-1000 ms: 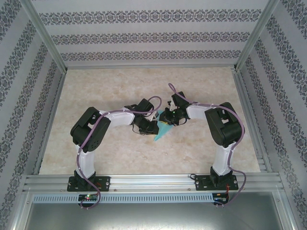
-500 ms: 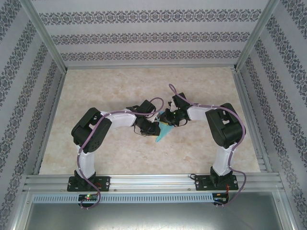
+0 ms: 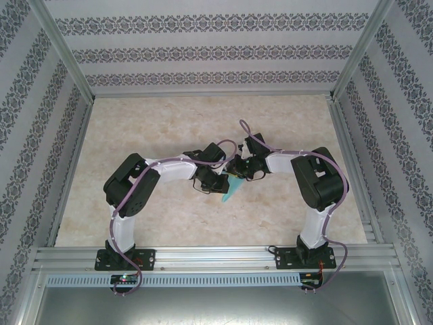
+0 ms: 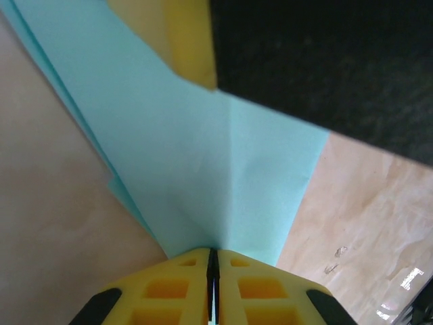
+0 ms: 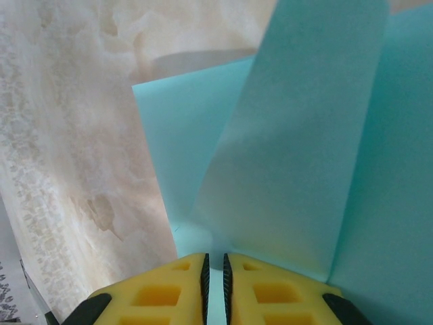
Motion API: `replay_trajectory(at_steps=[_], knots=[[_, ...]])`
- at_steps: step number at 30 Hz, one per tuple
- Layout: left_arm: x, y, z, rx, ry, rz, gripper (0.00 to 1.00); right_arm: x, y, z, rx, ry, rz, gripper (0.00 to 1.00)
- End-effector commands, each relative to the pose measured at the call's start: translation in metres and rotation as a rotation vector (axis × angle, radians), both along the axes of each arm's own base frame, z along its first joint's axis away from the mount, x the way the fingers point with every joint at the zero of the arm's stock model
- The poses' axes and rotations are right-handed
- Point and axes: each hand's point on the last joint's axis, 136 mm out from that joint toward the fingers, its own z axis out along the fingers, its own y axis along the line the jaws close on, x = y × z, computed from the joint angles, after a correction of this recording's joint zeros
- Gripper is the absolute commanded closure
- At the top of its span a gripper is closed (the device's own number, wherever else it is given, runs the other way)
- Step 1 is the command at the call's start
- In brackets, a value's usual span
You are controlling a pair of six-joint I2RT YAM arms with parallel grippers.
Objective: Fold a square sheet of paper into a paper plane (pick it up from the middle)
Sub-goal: Fourth fold the wing at the center of the table.
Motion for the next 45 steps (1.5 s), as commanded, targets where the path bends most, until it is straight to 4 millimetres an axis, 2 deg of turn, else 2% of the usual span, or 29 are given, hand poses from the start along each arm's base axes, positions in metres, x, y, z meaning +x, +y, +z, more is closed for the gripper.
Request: replay_trajectory(at_steps=[1, 6, 9, 17, 20, 23, 29, 34, 45], knots=[[-0.002, 0.004, 0.021, 0.031, -0.052, -0.014, 0.84, -0.028, -0.022, -0.034, -0.095, 0.136, -0.033, 0.83], [0.000, 0.017, 0.040, 0.064, -0.110, 0.024, 0.75, -0.030, -0.024, -0.034, -0.092, 0.132, -0.037, 0.83], [-0.004, 0.026, 0.037, 0.085, -0.102, 0.042, 0.74, -0.032, -0.026, -0.035, -0.084, 0.131, -0.050, 0.83], [-0.011, 0.020, 0.025, 0.032, -0.050, 0.077, 0.69, -0.035, -0.029, -0.036, -0.071, 0.121, -0.065, 0.83], [-0.012, 0.010, 0.024, -0.024, -0.029, 0.078, 0.69, -0.036, -0.030, -0.037, -0.069, 0.122, -0.069, 0.83], [-0.014, 0.002, 0.020, -0.072, 0.000, 0.084, 0.72, -0.038, -0.032, -0.038, -0.068, 0.122, -0.075, 0.83], [-0.016, 0.002, 0.013, -0.068, 0.015, 0.087, 0.79, -0.043, -0.035, -0.042, -0.066, 0.128, -0.079, 0.83], [-0.017, -0.004, 0.015, -0.090, 0.016, 0.083, 0.86, -0.045, -0.035, -0.046, -0.060, 0.133, -0.083, 0.83], [-0.023, -0.011, 0.007, -0.085, 0.031, 0.050, 0.91, -0.049, -0.039, -0.047, -0.061, 0.132, -0.084, 0.83]])
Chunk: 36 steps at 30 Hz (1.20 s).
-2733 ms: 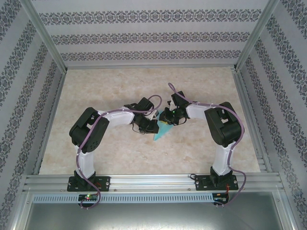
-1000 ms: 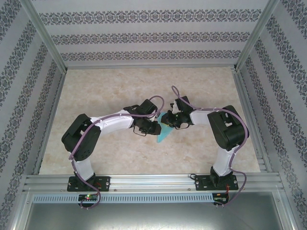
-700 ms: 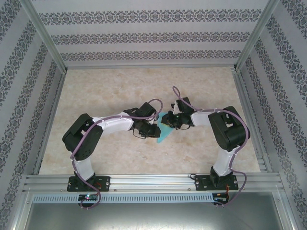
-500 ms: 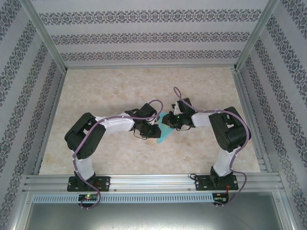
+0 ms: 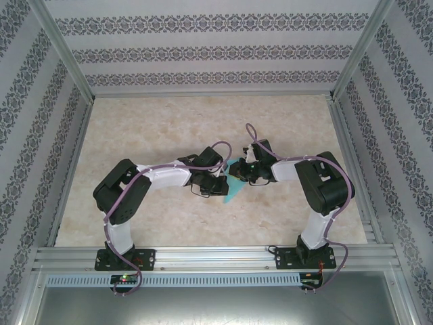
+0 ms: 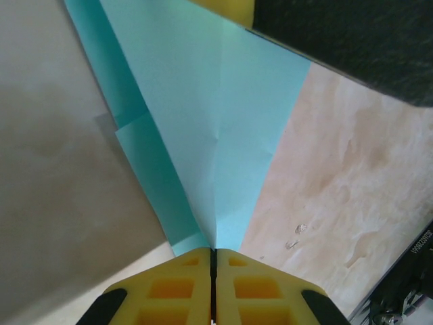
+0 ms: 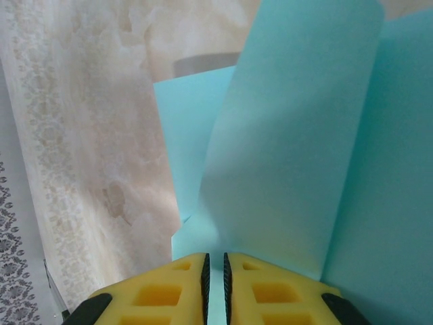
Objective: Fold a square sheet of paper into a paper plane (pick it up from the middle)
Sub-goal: Fourth fold the wing at the center of the table.
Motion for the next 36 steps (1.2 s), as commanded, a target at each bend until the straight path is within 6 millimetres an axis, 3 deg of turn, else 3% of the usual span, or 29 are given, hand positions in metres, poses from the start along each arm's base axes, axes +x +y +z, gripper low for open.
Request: replay_trajectory(at_steps=[1, 21, 32, 36], knots=[[-0.009, -0.010, -0.009, -0.013, 0.023, -0.038, 0.91, -0.040, -0.029, -0.048, -0.136, 0.191, -0.038, 0.83], [-0.020, -0.006, -0.041, 0.068, 0.073, -0.074, 0.90, -0.044, -0.034, -0.054, -0.144, 0.202, -0.040, 0.83], [-0.027, 0.012, -0.071, 0.262, 0.078, -0.112, 0.88, -0.042, -0.034, -0.049, -0.130, 0.190, -0.044, 0.83], [-0.027, 0.012, -0.063, 0.255, 0.057, -0.110, 0.85, -0.041, -0.035, -0.048, -0.133, 0.187, -0.041, 0.83]])
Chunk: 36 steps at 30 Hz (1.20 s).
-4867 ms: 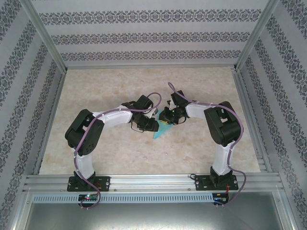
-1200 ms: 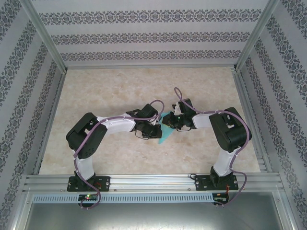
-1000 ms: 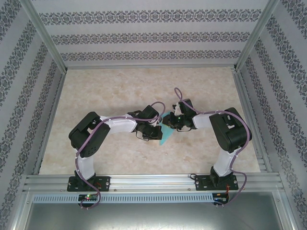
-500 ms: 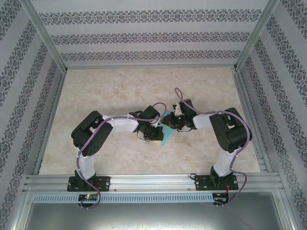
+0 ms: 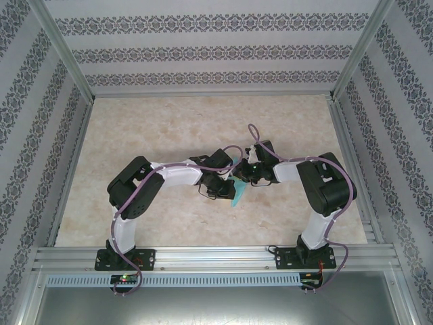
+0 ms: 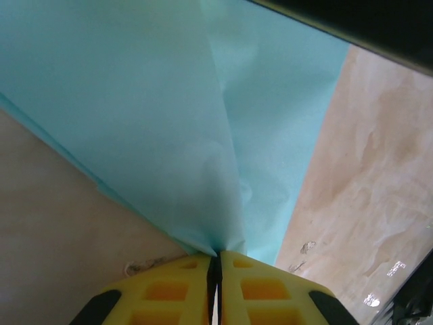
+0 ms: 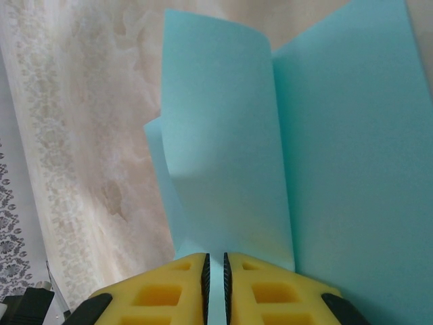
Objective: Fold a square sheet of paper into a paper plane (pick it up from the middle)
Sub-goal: Fourth fold the wing at the center of the table.
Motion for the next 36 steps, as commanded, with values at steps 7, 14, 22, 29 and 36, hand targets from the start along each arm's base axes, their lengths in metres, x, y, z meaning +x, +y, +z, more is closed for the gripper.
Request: replay_trajectory(at_steps=[7, 14, 22, 29, 36], knots=[[-0.005, 0.018, 0.003, 0.101, -0.062, 0.001, 0.77, -0.043, -0.032, -0.051, -0.144, 0.195, -0.029, 0.83], [0.000, 0.027, 0.023, 0.133, -0.110, 0.007, 0.72, -0.047, -0.034, -0.056, -0.142, 0.202, -0.030, 0.83], [0.010, 0.025, 0.050, 0.122, -0.173, 0.014, 0.69, -0.049, -0.035, -0.057, -0.137, 0.205, -0.032, 0.83], [0.012, 0.002, 0.052, 0.014, -0.148, 0.007, 0.79, -0.049, -0.036, -0.057, -0.132, 0.208, -0.031, 0.83], [0.010, -0.008, 0.030, -0.001, -0.098, -0.012, 0.84, -0.048, -0.035, -0.056, -0.125, 0.210, -0.027, 0.83]])
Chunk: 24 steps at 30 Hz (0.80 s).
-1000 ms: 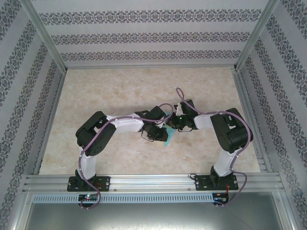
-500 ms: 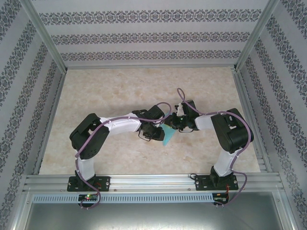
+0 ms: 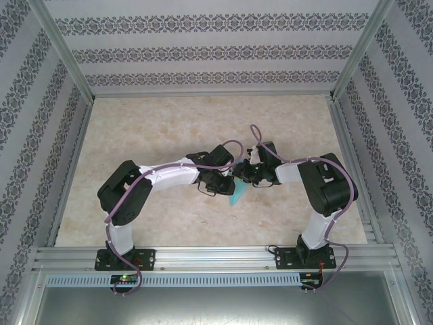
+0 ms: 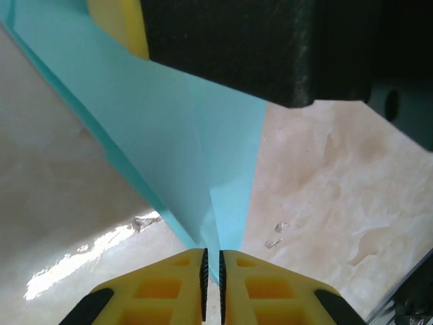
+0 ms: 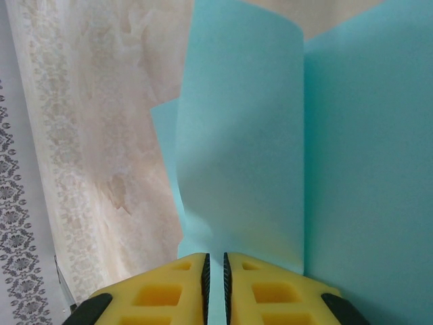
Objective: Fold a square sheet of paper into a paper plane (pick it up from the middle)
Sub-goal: Fourth fold the wing at the center of the table.
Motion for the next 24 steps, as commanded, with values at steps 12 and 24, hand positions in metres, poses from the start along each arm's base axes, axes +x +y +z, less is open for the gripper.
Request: replay_trajectory(at_steps=[12, 24], knots=[[-0.001, -0.011, -0.026, -0.013, 0.054, -0.029, 0.86, -0.047, -0.032, -0.058, -0.155, 0.226, -0.030, 0.83], [-0.005, 0.003, -0.050, 0.101, 0.069, -0.043, 0.86, -0.047, -0.031, -0.057, -0.134, 0.221, -0.038, 0.83]])
